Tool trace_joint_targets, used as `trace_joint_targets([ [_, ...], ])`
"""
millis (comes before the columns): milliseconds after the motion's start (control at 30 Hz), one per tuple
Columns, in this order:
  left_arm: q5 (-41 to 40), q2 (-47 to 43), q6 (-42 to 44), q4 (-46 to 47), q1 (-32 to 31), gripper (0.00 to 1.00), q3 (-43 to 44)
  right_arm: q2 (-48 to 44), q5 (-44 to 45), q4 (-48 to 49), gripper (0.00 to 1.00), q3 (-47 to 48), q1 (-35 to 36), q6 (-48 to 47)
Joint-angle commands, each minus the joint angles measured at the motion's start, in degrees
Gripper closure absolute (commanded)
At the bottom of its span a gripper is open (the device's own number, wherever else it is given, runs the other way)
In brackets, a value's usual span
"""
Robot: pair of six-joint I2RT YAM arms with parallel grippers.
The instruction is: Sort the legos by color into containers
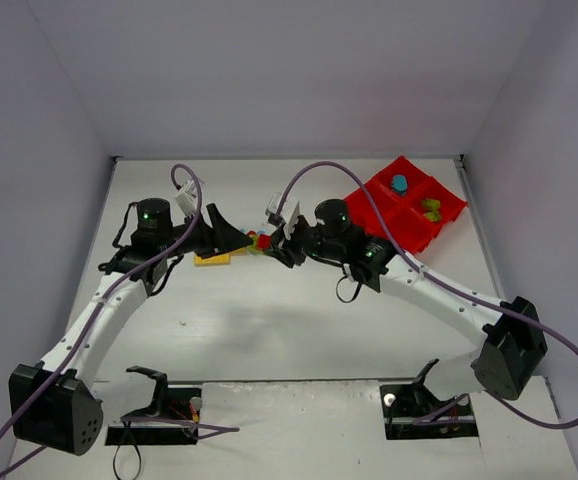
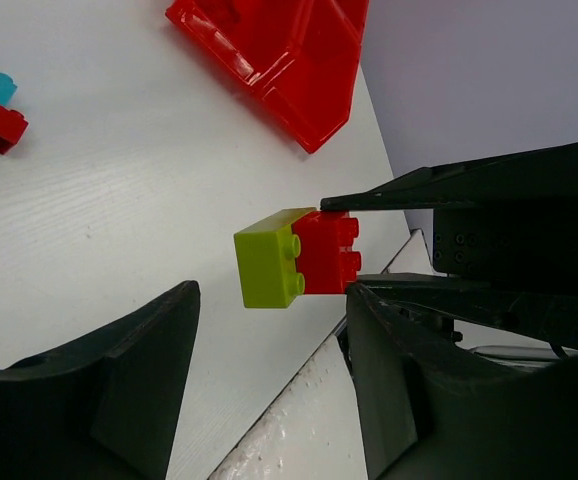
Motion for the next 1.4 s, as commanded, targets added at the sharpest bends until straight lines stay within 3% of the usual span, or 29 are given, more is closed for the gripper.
trace_joint_targets([
  [0,3.3,0.2,-0.1,5.6,0.3,0.46,2.5,-3.5,-0.6,5.8,1.00,0.4,0.1,-0.3],
  [333,3.5,2.1,-1.6,8.7,-0.1,0.51,2.4,-3.9,-2.0,5.9,1.00,0.3,0.1,0.2],
  [667,5.6,3.1,-4.6,13.0,-0.6,0.63,1.6,-3.6,-2.2,6.0,1.00,0.5,0.1,0.2],
  [1067,7.0,4.2,-5.0,12.4,-1.5,0.64,1.1,-4.0,-2.0,6.2,1.00,0.4,0.1,0.2],
  [1100,7.0,4.1,-5.0,12.6,-1.6,0.66,1.0,-4.1,-2.0,6.2,1.00,0.5,0.1,0.2],
  [1233,6.5,4.1,-5.1,12.9,-1.8,0.89,0.7,-4.0,-1.9,6.3,1.00,0.5,0.1,0.3],
  [1367,4.7,3.3,-4.2,12.7,-2.3,1.00,0.4,-4.1,-1.8,6.4,1.00,0.6,0.1,0.3],
])
